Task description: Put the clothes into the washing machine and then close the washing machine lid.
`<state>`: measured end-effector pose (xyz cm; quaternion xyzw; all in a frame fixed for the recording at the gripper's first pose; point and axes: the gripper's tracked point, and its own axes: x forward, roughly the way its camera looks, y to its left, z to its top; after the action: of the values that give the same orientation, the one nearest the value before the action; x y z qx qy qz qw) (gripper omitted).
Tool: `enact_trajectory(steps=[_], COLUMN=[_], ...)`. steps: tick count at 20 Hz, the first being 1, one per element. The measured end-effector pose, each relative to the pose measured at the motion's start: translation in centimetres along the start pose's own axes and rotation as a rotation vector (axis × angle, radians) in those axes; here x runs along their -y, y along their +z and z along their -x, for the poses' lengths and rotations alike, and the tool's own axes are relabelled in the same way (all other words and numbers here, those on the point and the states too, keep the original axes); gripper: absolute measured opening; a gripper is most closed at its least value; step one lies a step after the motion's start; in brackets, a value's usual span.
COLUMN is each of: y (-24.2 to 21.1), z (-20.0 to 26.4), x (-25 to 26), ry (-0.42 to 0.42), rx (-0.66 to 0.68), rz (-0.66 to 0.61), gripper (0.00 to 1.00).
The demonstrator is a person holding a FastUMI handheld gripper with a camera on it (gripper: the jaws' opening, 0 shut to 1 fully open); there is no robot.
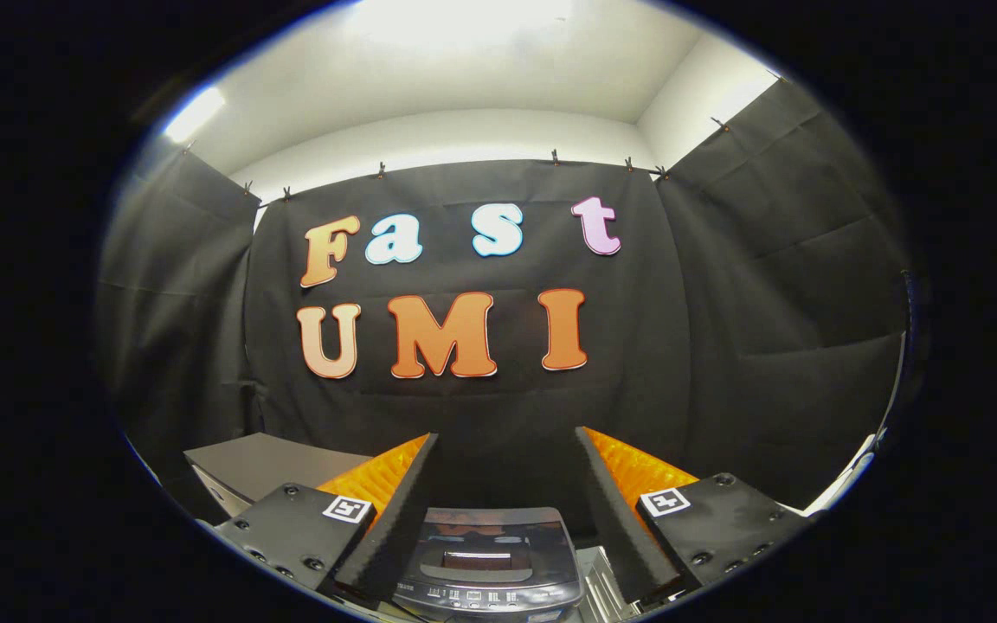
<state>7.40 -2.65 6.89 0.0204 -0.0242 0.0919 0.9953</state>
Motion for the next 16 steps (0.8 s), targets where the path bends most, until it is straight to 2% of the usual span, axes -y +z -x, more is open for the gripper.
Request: enact_trajectory(steps=[16], y=[-1.1], z=[-1.0], x=[-1.3], ry=[0.05], rx=[-0.006], rz=[-0.029], gripper=[0.97])
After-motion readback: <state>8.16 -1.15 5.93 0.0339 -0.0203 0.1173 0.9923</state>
